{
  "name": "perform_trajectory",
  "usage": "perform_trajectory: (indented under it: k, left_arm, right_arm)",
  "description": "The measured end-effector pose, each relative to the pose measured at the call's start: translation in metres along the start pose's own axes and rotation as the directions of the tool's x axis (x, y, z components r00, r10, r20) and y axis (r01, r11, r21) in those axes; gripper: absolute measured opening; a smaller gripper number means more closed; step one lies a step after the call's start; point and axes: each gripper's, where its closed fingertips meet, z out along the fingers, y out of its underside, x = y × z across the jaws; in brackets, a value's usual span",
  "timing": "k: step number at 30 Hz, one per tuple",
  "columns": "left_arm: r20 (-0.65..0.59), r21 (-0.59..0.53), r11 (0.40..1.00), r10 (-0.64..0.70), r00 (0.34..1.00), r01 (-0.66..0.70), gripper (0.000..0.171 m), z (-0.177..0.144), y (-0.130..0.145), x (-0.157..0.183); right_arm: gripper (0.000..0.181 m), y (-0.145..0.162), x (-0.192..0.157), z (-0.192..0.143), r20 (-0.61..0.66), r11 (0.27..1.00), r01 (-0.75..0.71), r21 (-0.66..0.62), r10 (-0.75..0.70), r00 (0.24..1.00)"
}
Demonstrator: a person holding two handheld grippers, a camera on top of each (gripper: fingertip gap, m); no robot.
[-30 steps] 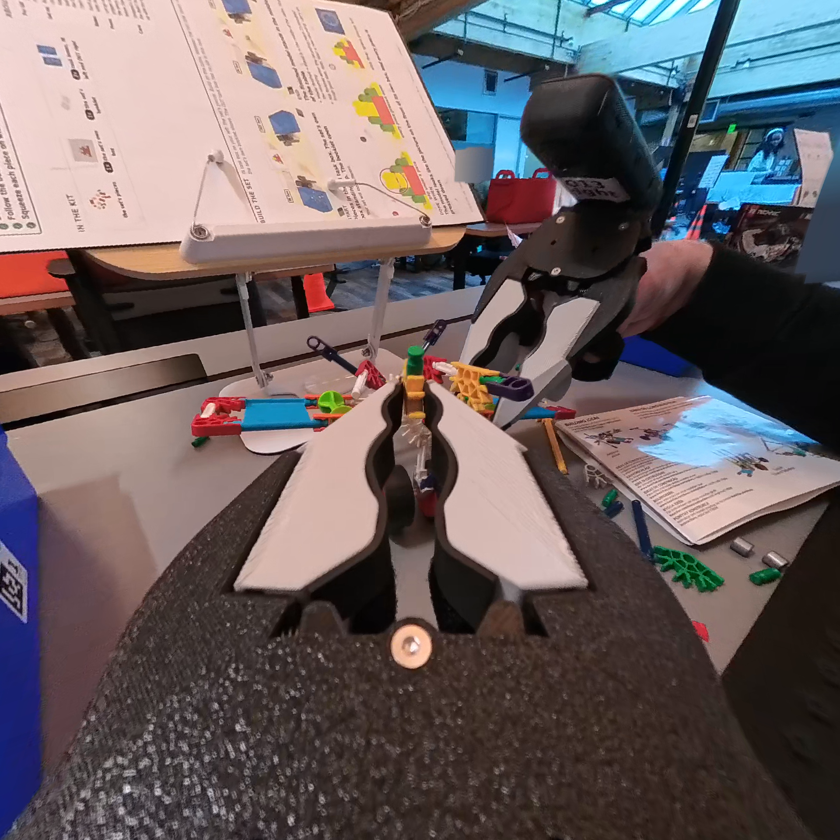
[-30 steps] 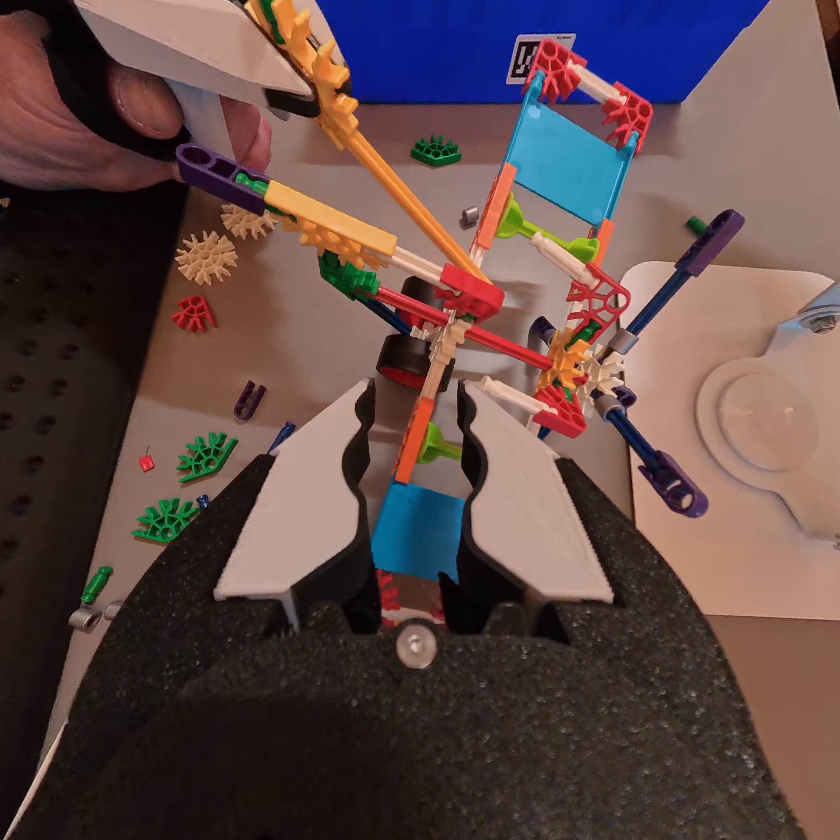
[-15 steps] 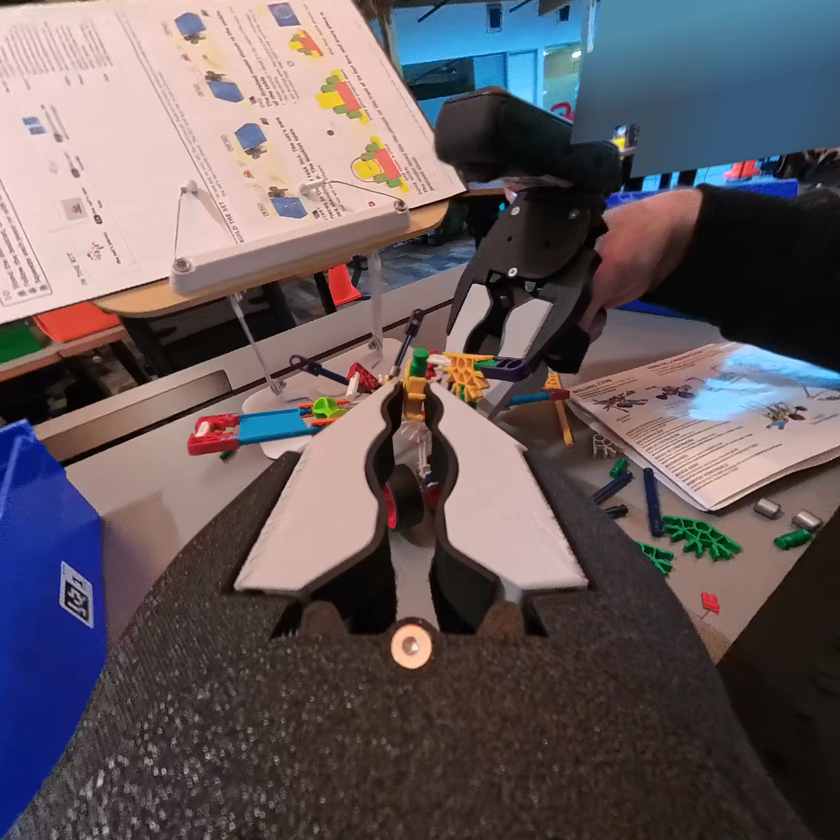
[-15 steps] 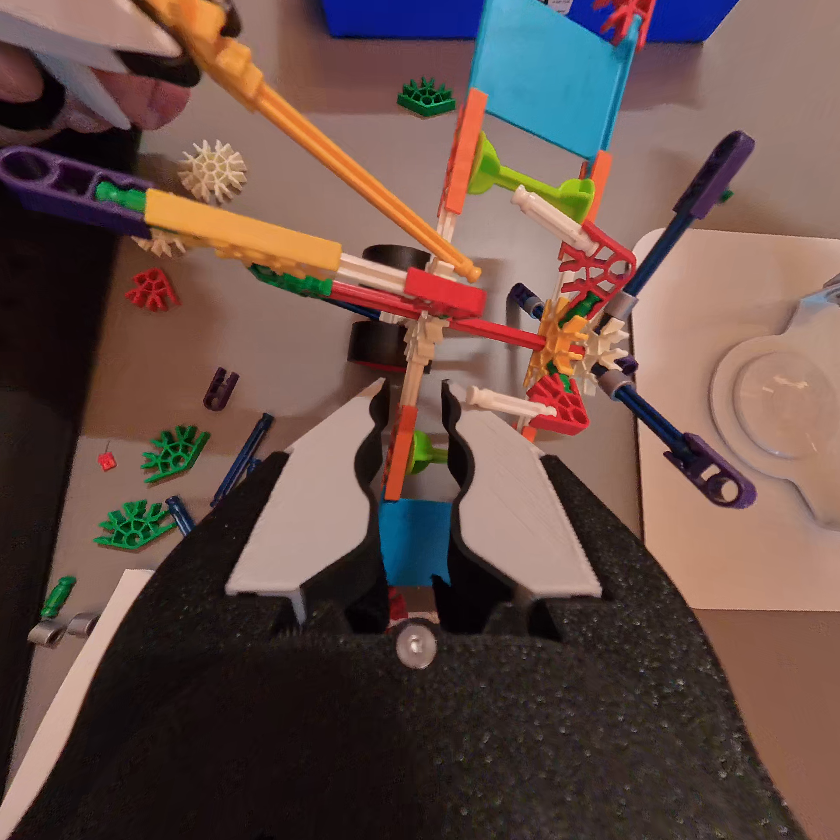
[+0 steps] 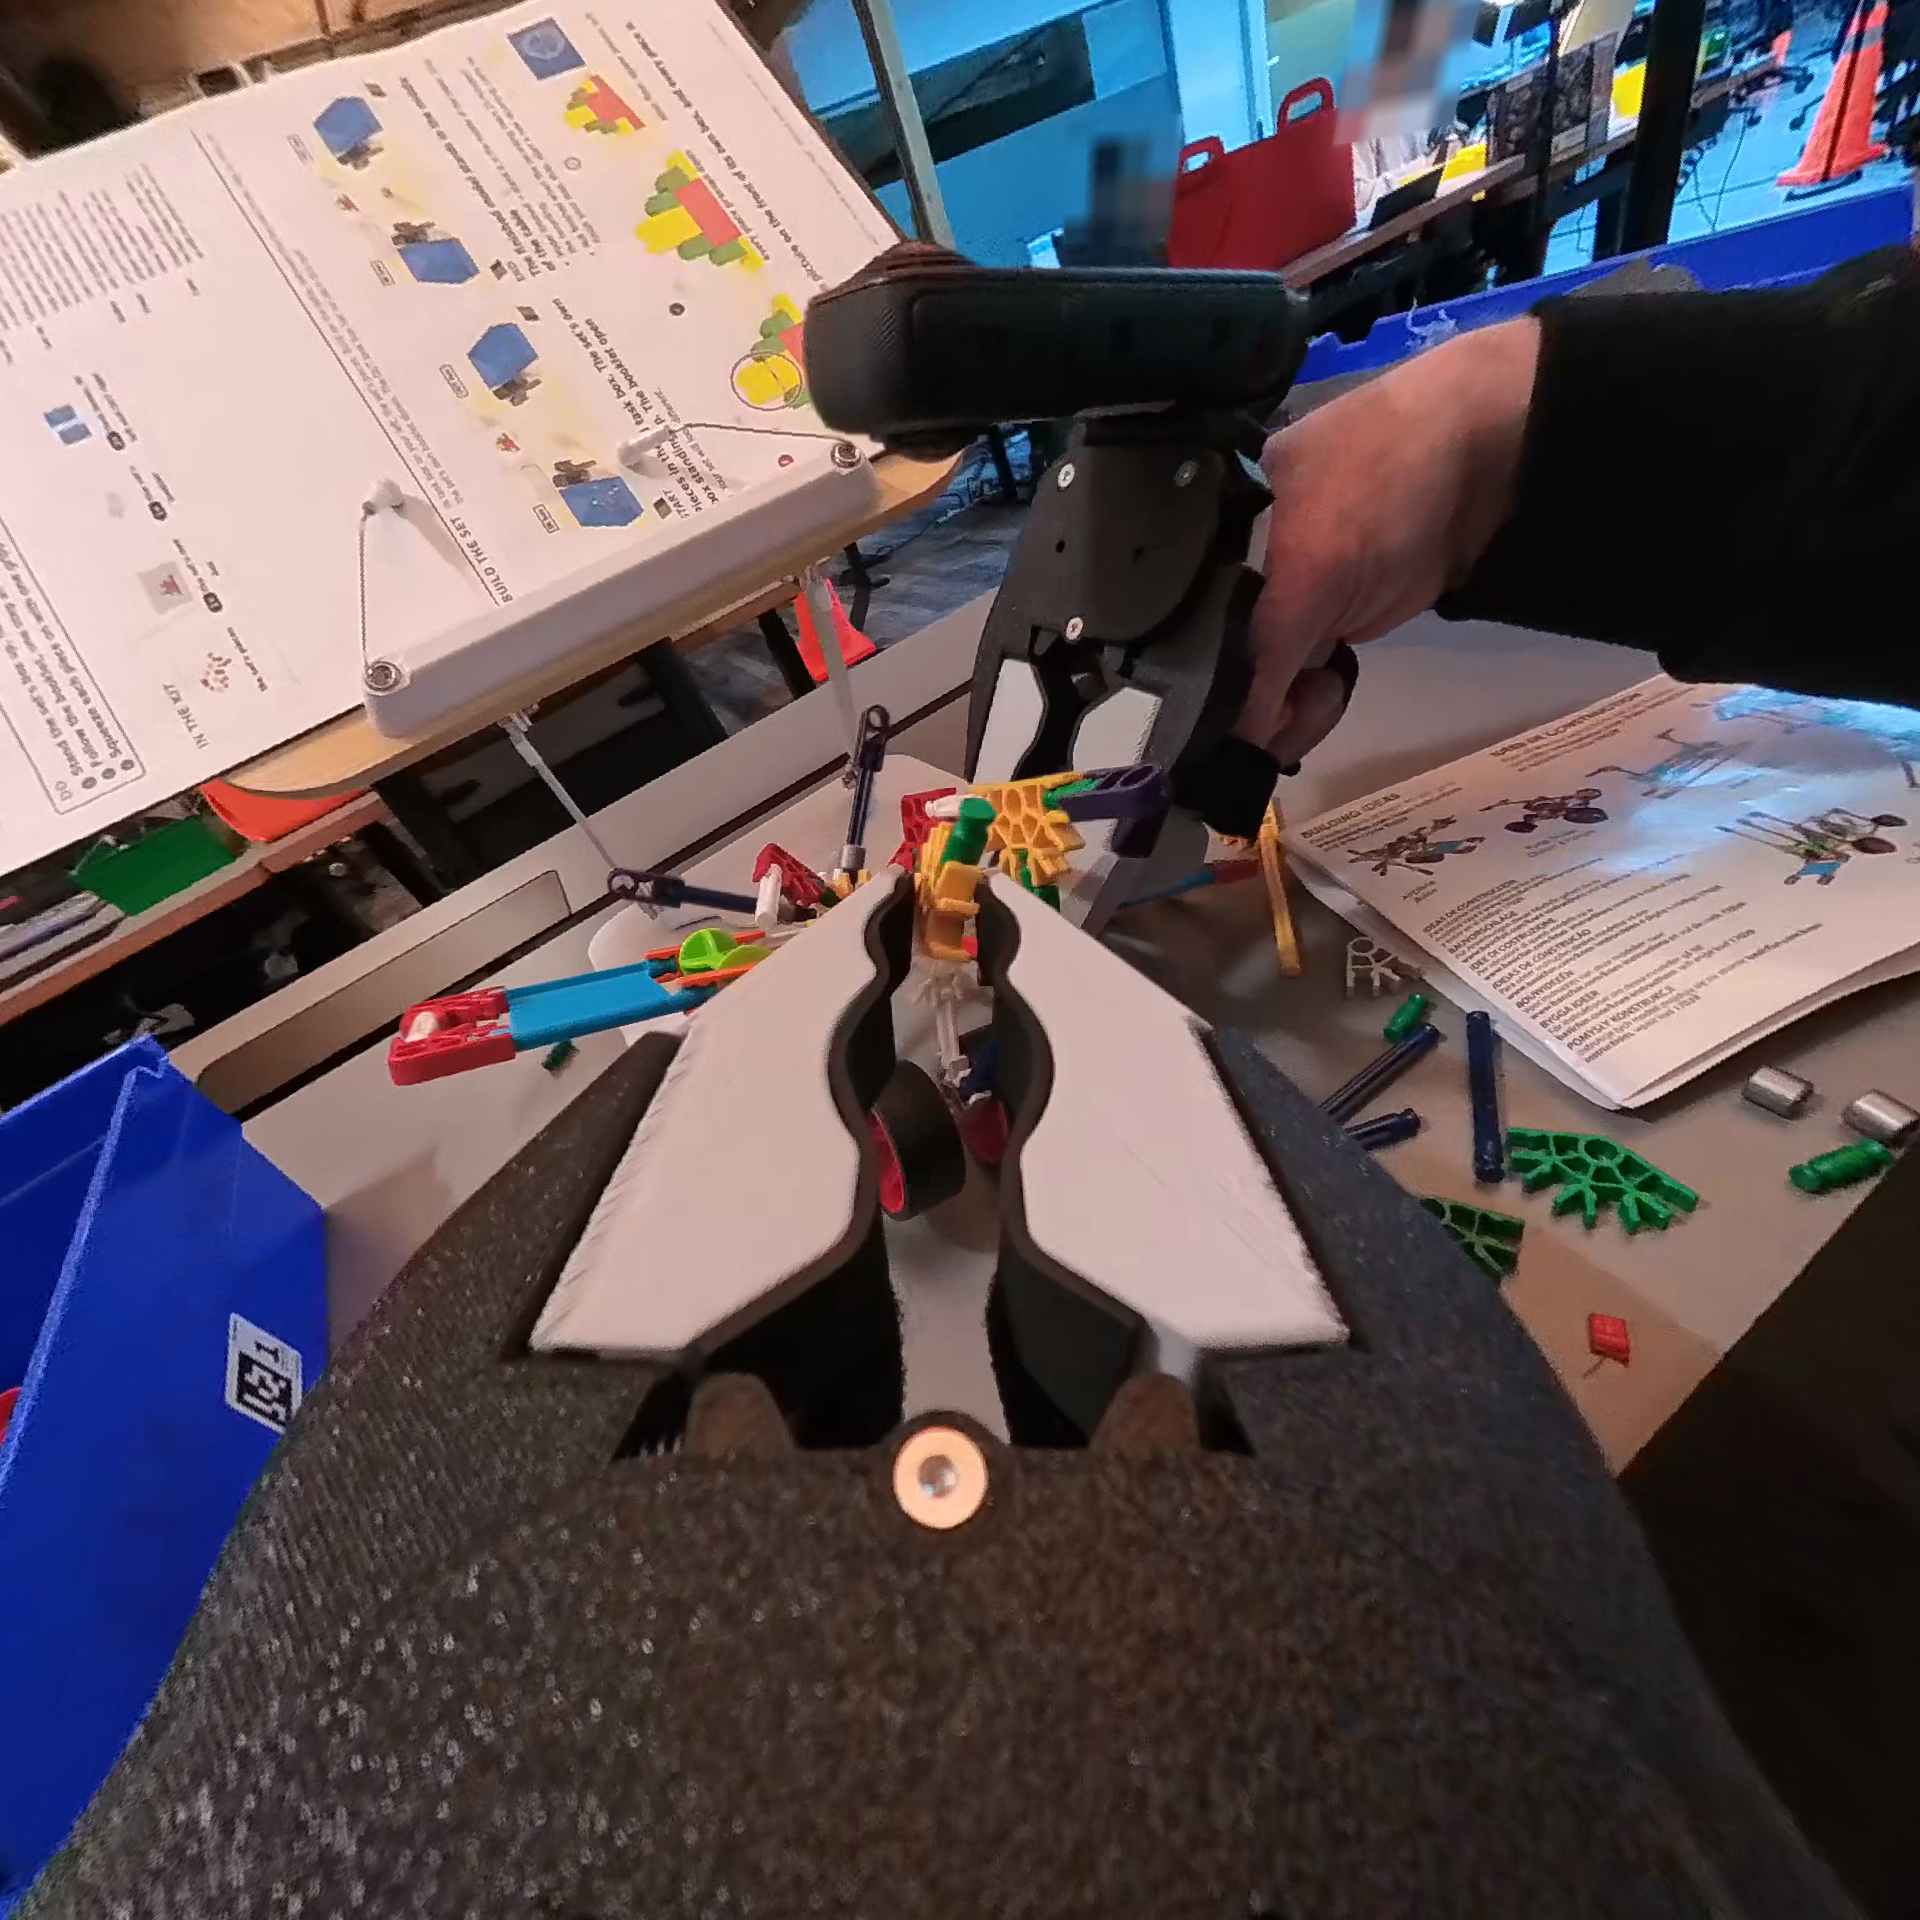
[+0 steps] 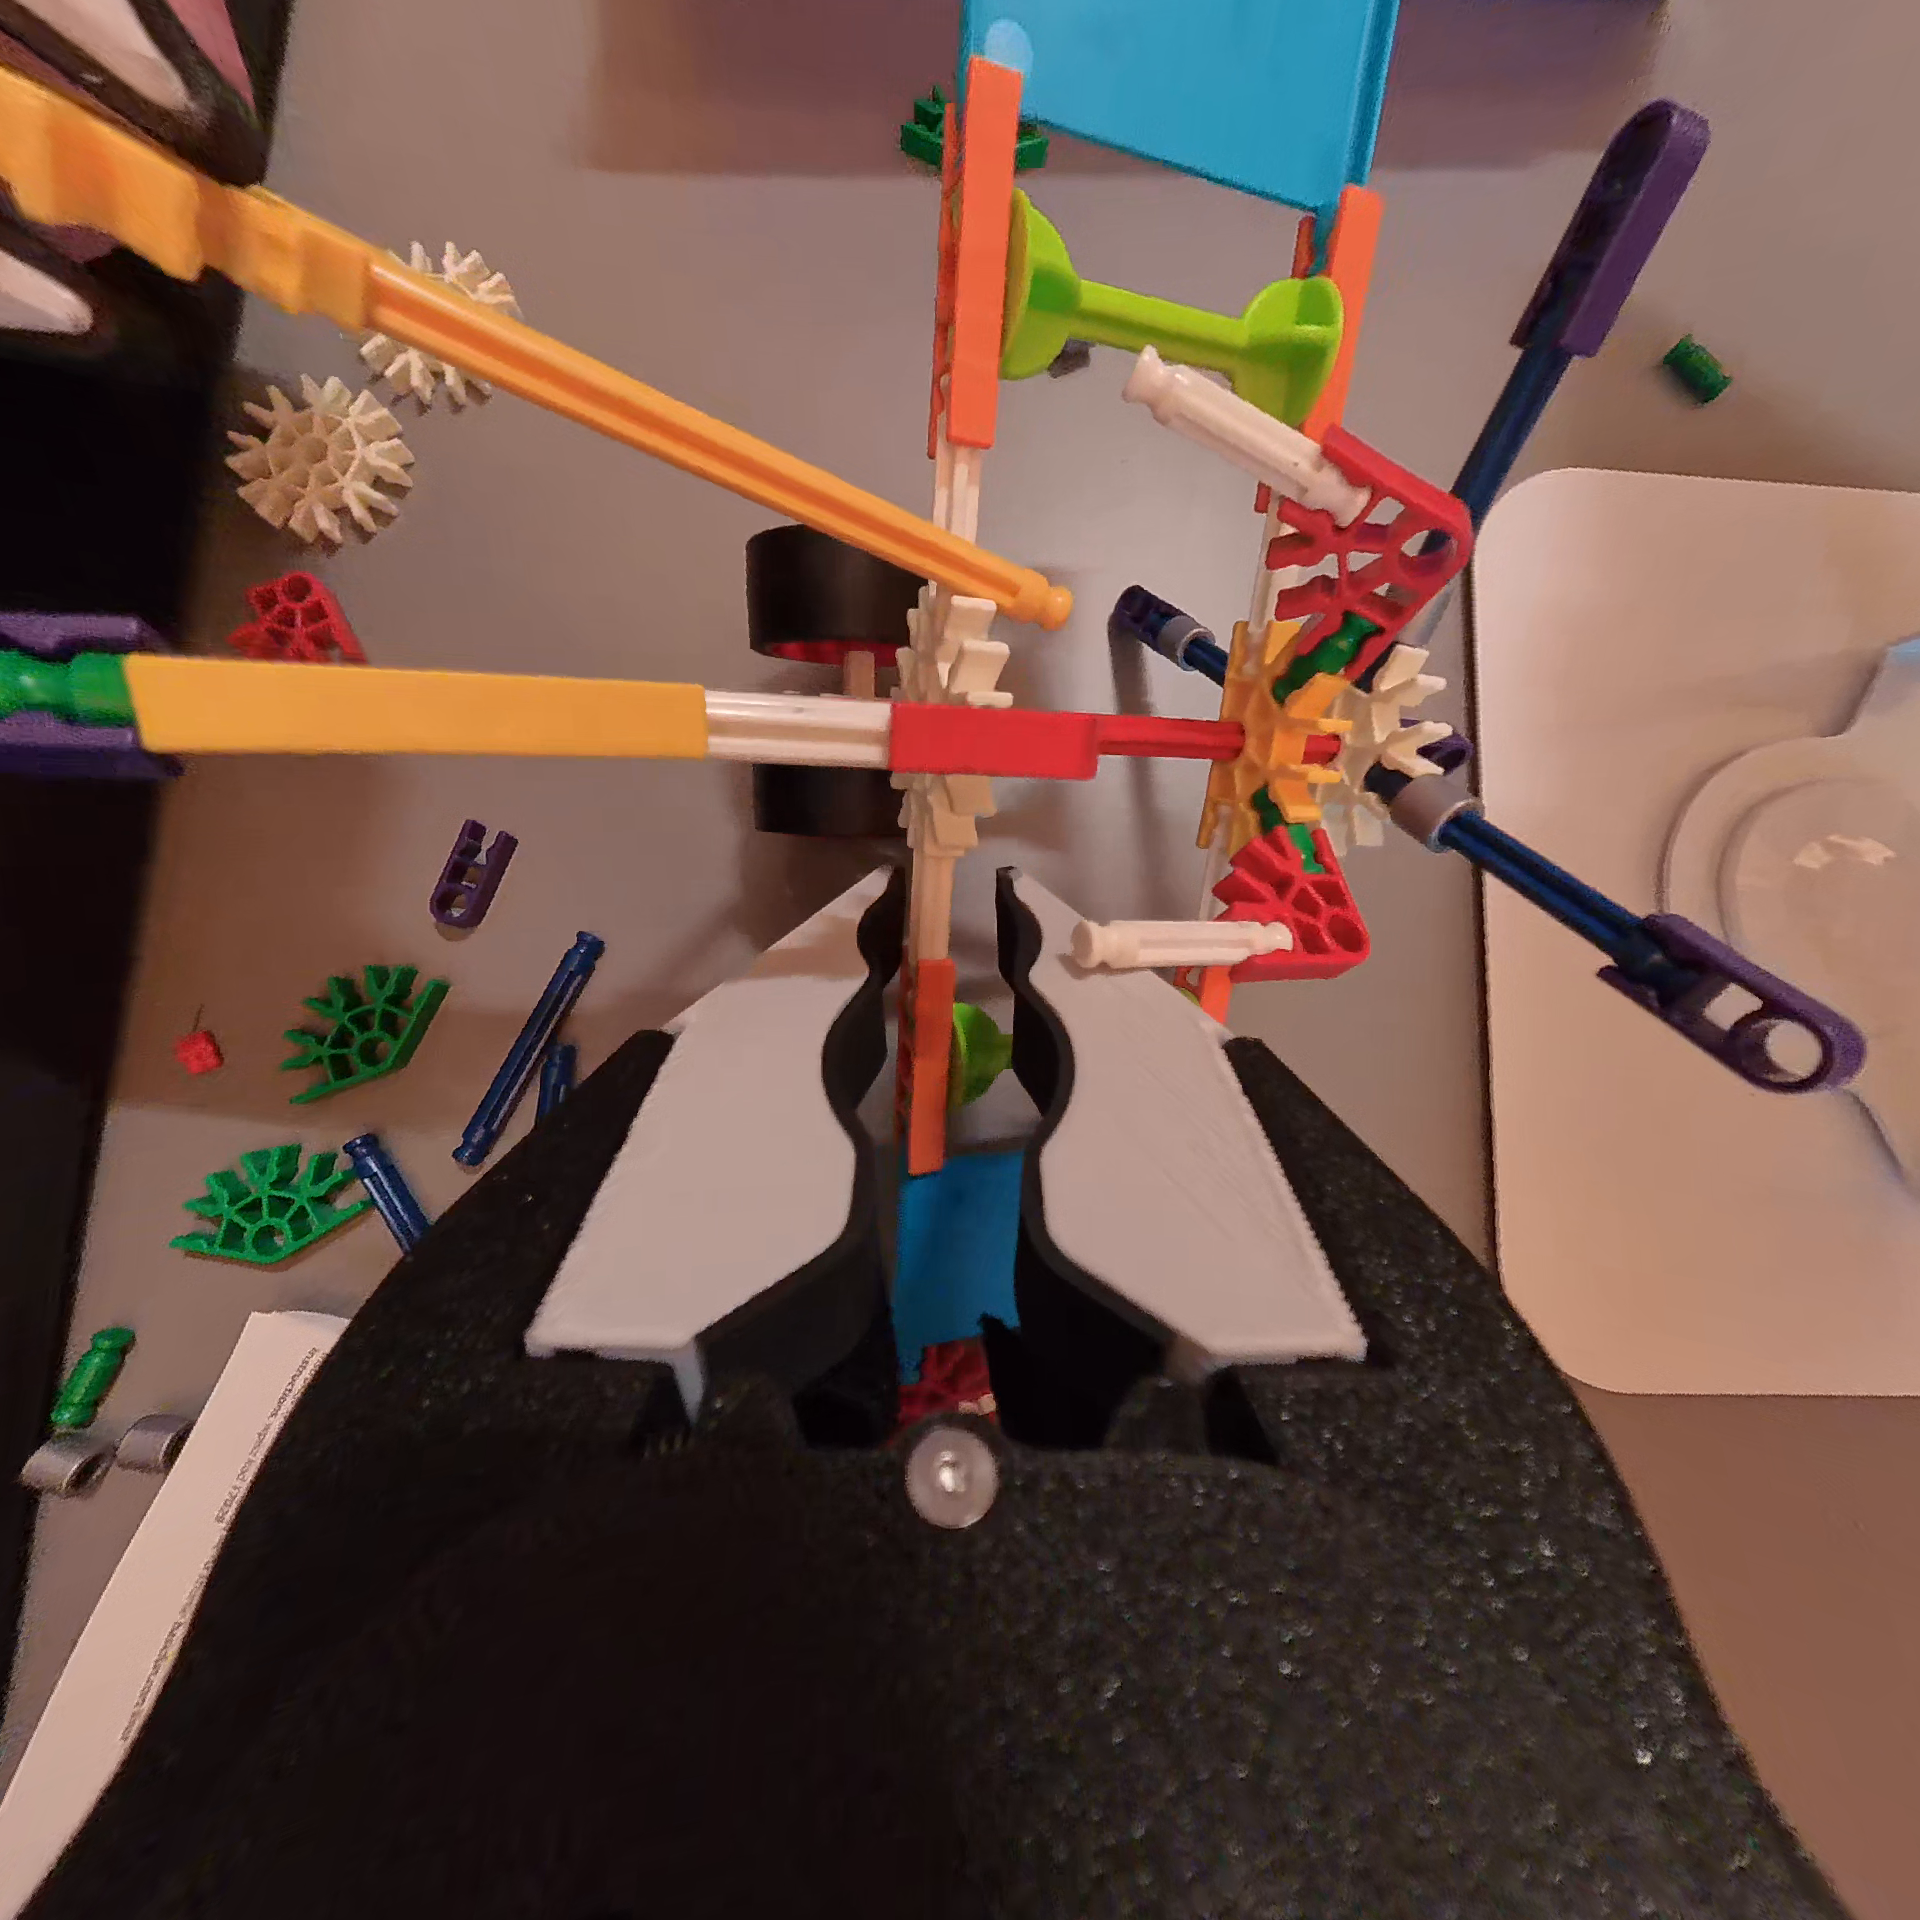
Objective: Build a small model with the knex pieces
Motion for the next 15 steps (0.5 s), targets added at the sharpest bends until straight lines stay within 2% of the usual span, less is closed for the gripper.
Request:
perform_trajectory:
  k: [10,15]
  left_arm:
    - [-0.001,-0.043,0.993,0.112,0.994,-0.112,0.013,0.006,0.003,0.013]
    - [0.001,-0.055,0.988,0.144,0.990,-0.143,0.013,0.008,0.004,0.016]
  right_arm:
    - [0.020,0.000,-0.004,0.001,0.008,1.000,0.015,-0.015,-0.014,1.000]
    - [0.024,-0.001,0.001,-0.007,-0.029,0.999,0.026,-0.022,-0.026,0.999]
